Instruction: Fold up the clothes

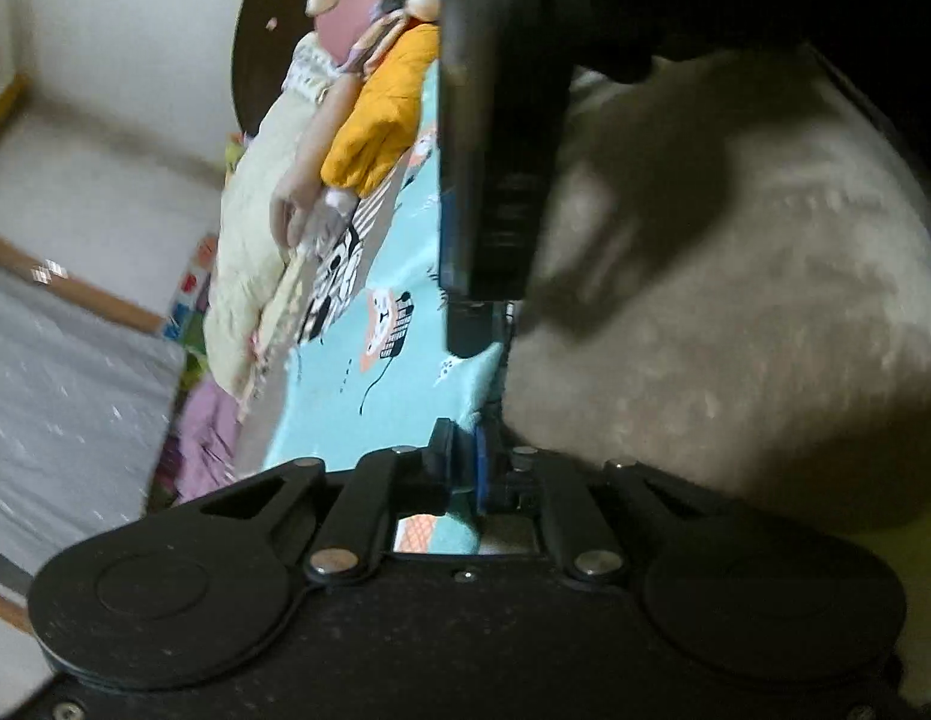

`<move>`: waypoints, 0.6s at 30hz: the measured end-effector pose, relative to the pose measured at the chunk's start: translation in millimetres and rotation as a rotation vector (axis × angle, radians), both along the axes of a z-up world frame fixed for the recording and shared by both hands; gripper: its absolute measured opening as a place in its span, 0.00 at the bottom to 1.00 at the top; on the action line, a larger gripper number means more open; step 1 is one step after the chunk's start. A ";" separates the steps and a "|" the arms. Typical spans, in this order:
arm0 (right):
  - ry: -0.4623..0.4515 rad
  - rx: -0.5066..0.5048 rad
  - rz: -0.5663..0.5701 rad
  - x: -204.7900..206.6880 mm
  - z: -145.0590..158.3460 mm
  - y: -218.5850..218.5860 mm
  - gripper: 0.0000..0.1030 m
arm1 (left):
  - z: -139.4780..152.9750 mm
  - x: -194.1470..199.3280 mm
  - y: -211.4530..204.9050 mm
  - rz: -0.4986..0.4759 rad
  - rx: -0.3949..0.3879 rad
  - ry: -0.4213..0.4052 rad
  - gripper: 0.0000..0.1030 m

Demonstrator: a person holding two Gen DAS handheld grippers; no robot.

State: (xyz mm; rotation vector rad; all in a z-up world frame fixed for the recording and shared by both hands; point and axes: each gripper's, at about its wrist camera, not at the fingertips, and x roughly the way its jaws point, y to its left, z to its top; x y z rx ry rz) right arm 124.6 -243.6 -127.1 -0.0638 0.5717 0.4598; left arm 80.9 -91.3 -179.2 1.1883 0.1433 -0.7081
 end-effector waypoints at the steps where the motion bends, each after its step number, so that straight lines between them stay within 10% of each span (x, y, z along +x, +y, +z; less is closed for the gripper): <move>1: -0.017 -0.041 0.014 -3.5 1.4 3.4 0.30 | 4.9 2.0 1.7 0.008 -0.024 0.035 0.03; 11: -0.163 -0.016 0.002 -20.7 16.1 0.3 0.29 | 69.4 41.5 57.2 0.253 -0.548 0.333 0.16; 14: -0.177 -0.016 -0.001 -18.8 15.4 2.7 0.29 | 60.8 45.6 43.5 0.270 -0.578 0.397 0.16; 18: -0.067 -0.062 0.022 -6.2 -2.5 7.2 0.30 | 26.2 34.9 4.6 0.226 -0.398 0.371 0.07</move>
